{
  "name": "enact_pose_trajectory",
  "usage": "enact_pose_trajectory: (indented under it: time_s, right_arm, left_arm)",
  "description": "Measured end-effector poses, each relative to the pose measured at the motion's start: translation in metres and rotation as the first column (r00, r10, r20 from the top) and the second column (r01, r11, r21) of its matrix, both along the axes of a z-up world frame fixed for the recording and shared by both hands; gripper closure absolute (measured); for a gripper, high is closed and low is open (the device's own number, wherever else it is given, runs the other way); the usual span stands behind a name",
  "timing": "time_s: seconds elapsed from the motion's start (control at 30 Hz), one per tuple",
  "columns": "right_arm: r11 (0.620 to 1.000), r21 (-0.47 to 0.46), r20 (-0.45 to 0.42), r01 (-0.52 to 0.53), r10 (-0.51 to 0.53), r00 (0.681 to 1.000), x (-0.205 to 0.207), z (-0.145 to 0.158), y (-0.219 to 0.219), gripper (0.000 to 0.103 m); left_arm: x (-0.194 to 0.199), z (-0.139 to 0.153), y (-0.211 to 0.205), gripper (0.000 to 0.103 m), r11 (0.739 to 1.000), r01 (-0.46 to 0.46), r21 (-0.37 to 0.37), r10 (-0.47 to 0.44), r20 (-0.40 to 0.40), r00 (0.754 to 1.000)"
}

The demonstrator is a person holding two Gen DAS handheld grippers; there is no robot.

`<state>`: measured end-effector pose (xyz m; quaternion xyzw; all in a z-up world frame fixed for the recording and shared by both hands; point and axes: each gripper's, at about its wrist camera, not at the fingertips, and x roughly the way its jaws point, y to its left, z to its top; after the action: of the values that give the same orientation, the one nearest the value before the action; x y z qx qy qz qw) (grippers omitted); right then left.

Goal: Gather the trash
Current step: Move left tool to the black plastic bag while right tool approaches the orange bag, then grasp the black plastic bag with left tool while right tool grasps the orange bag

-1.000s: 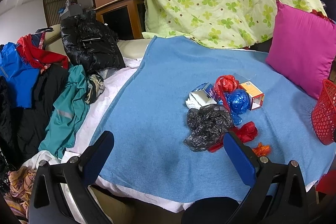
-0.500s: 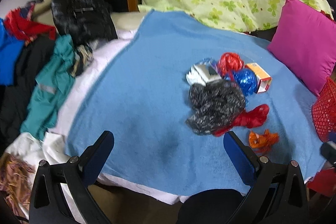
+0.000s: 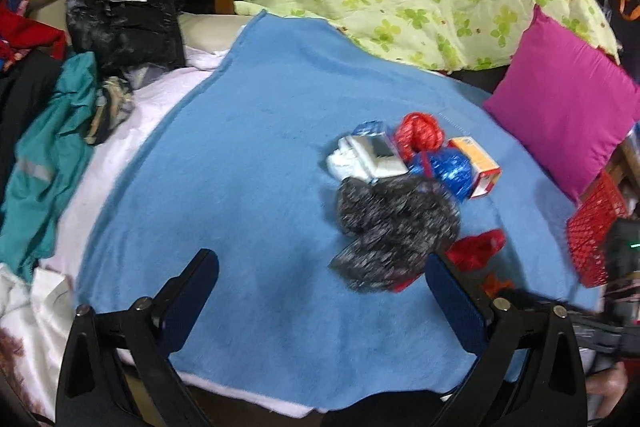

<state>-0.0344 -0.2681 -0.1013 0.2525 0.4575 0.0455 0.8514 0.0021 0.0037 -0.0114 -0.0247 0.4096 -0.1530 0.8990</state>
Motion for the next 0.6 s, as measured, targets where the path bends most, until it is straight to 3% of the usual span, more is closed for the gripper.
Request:
enact_pose_trajectory:
  time_s: [0.1,0.17,0.37,0.5,0.6]
  right_arm:
    - [0.999,-0.002,-0.072,0.033,-0.033,0.997,0.013,-0.017,0.001,0.029]
    - [0.999,-0.008,-0.068,0.047,-0.048,0.997,0.015,-0.021,0.001,0.031]
    - [0.999,-0.029,-0.027,0.039,-0.040,0.999,0.019,-0.018,0.006,0.031]
    - [0.997,-0.067,-0.003,0.039,-0.040,0.999,0.009,-0.016,0.005,0.031]
    - [0.997,-0.066,0.020,0.046,-0.045,0.999,0.004,-0.012,-0.004,0.032]
  left_arm:
    - [0.015,0.000,-0.008,0.011,0.997,0.049,-0.066,-0.051,-0.027,0.998]
    - [0.024,-0.001,-0.018,0.015,0.994,0.072,-0.080,-0.076,-0.037,0.996]
    - [0.052,-0.016,-0.053,0.041,0.978,0.153,-0.143,-0.169,-0.110,0.979]
    - [0.064,-0.039,-0.069,0.064,0.971,0.179,-0.159,-0.209,-0.201,0.957]
    - [0.062,-0.050,-0.067,0.083,0.974,0.162,-0.161,-0.196,-0.229,0.954]
